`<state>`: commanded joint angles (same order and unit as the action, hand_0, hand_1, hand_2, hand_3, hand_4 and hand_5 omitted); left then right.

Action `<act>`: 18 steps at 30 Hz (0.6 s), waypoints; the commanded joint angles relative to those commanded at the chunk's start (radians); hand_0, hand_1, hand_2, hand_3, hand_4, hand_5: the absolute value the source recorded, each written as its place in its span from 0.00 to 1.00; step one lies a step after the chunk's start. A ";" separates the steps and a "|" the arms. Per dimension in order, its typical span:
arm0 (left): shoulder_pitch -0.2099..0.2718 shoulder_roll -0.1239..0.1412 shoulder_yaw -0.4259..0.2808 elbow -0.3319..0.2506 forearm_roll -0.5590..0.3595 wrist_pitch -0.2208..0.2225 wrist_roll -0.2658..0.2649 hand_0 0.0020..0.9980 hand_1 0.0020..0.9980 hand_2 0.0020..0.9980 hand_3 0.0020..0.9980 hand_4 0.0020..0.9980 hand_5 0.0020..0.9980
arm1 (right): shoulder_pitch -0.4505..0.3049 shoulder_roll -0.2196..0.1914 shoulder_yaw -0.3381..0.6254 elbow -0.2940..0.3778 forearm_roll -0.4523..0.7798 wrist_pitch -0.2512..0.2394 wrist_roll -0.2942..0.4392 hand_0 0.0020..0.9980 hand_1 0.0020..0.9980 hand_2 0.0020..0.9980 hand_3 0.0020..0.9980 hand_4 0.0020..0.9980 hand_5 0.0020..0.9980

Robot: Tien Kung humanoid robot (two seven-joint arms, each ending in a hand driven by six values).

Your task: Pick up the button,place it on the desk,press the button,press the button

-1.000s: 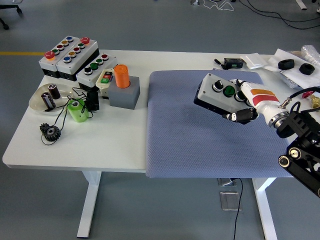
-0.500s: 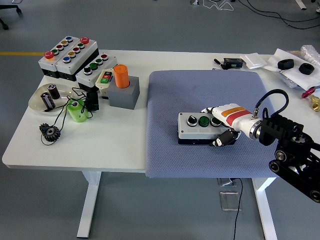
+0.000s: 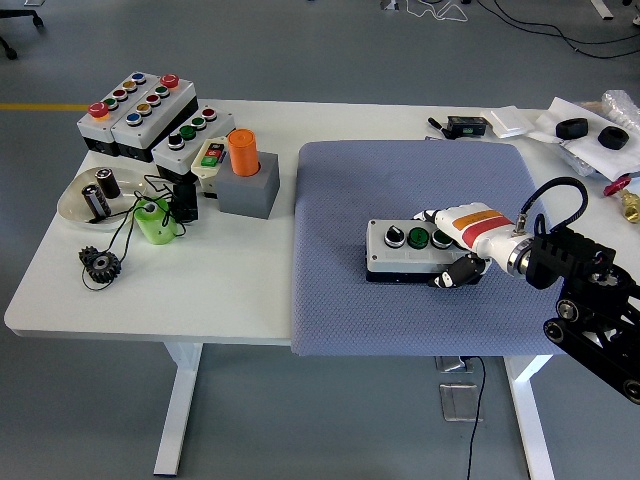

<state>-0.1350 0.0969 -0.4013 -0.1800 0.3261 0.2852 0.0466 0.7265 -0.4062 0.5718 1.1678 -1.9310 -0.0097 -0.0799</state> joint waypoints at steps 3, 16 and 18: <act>-0.001 0.001 0.007 0.000 -0.007 0.001 -0.001 0.65 0.70 0.70 0.51 0.32 1.00 | 0.004 0.003 0.002 -0.002 -0.007 0.053 -0.017 0.04 0.00 0.20 0.38 0.50 0.12; -0.004 0.001 0.029 0.000 -0.035 0.001 -0.006 0.65 0.70 0.70 0.51 0.32 1.00 | -0.021 -0.001 0.064 0.007 -0.045 0.160 0.027 0.79 0.73 0.85 1.00 0.85 0.25; -0.004 0.001 0.035 0.000 -0.042 0.001 -0.008 0.65 0.70 0.70 0.51 0.32 1.00 | -0.023 -0.006 0.073 0.015 -0.039 0.151 0.038 0.79 0.73 0.85 1.00 0.85 0.25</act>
<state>-0.1388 0.0979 -0.3661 -0.1800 0.2838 0.2861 0.0390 0.7036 -0.4123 0.6446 1.1826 -1.9699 0.1412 -0.0415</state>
